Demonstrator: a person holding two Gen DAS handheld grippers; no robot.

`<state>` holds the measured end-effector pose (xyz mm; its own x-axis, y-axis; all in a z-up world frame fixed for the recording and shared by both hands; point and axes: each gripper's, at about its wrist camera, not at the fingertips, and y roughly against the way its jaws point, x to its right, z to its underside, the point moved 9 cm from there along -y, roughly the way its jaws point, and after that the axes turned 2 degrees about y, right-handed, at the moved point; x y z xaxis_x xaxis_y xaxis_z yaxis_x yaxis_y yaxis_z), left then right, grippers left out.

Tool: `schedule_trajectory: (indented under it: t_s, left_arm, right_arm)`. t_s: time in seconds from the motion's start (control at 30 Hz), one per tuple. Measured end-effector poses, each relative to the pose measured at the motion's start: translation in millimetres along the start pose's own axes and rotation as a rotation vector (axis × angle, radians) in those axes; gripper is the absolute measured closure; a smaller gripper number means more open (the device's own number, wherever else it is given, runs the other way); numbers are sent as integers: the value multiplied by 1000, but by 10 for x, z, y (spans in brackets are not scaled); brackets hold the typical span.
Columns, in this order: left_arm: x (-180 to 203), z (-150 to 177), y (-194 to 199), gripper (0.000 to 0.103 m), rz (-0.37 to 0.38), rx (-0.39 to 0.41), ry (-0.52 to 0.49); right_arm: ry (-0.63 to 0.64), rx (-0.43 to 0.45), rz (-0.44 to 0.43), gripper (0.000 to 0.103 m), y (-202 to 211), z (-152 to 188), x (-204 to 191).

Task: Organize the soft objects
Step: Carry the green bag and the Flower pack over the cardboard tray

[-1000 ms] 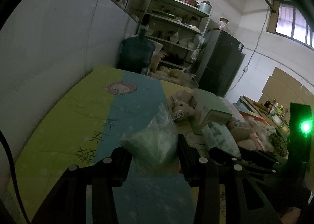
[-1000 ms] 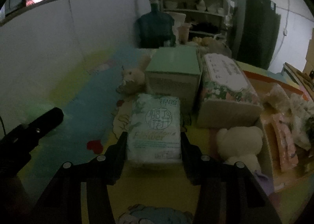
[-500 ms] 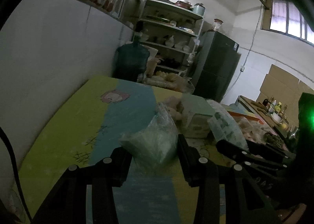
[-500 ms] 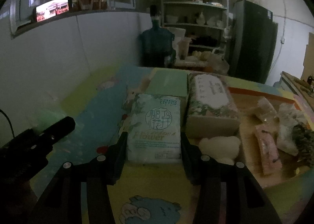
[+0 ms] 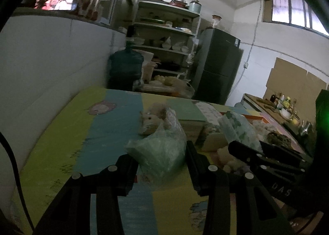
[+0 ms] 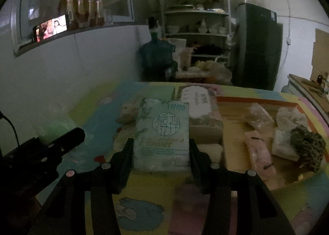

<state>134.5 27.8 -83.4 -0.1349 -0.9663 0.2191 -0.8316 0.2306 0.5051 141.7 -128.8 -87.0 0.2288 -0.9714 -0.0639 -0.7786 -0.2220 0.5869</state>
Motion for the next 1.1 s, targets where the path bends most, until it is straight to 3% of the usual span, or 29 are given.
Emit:
schedule_trajectory:
  t_s: [1.1]
  left_arm:
    - [1729,-59,-289,59,216,-14,-182]
  right_arm:
    - [-214,141,189,51,779,154,1529]
